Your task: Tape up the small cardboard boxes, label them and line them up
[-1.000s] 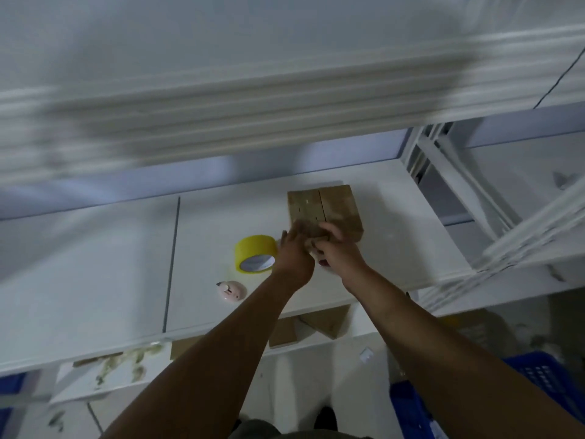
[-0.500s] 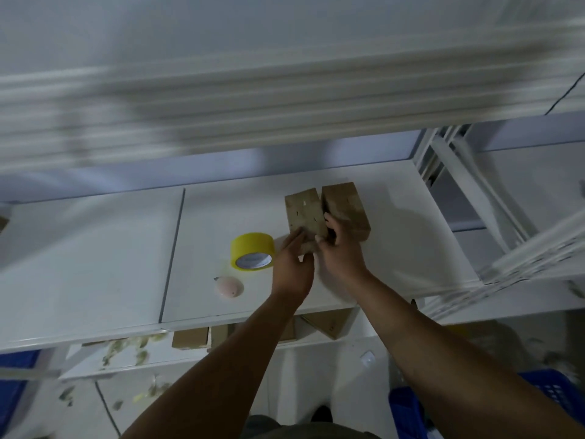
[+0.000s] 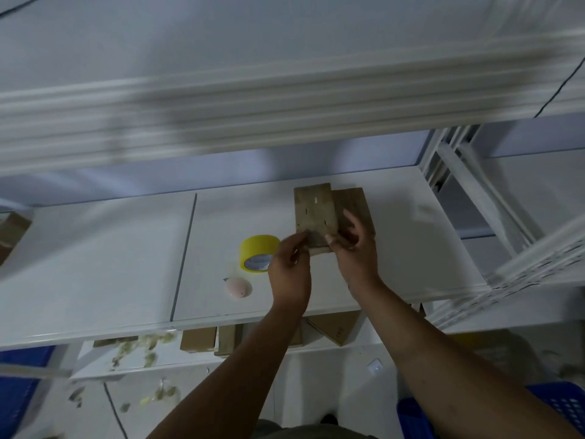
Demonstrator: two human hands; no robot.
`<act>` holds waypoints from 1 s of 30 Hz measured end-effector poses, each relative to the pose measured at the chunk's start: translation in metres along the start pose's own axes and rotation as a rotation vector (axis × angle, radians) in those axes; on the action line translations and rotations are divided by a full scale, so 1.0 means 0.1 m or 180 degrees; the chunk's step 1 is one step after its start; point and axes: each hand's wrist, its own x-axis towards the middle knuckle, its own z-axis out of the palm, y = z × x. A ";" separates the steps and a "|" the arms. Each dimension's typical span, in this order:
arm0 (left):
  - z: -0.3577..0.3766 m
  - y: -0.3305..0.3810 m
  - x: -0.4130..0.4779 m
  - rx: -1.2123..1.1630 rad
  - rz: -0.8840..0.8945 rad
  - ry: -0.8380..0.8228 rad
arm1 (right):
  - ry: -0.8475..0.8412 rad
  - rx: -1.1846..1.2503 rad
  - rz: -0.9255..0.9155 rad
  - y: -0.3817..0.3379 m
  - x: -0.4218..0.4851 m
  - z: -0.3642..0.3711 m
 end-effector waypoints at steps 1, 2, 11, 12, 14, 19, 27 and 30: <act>-0.03 0.06 0.01 -0.0168 -0.0006 0.0064 | -0.0045 0.0203 0.0013 -0.03 -0.01 0.00; -0.06 0.11 0.02 -0.0336 0.0003 0.0152 | -0.0106 0.0403 0.0029 -0.07 -0.03 0.00; -0.90 0.53 0.34 -0.0692 -0.0452 -0.0003 | -0.1268 0.0700 -0.0172 -0.39 -0.36 0.41; -1.04 0.53 0.36 -0.0633 -0.0384 0.0001 | -0.1404 0.0658 -0.0151 -0.41 -0.41 0.50; -1.30 0.50 0.37 -0.0591 -0.0381 -0.0042 | -0.1598 0.0544 -0.0058 -0.44 -0.50 0.71; -1.86 0.38 0.34 -0.0600 -0.0664 -0.0280 | -0.1539 0.0239 0.0102 -0.55 -0.68 1.22; -2.46 0.29 0.44 -0.0447 -0.0743 -0.0080 | -0.1480 0.0169 0.0056 -0.59 -1.01 1.80; -2.63 0.24 0.52 -0.0471 -0.0893 -0.0272 | -0.1545 0.0335 0.0306 -0.63 -1.05 1.91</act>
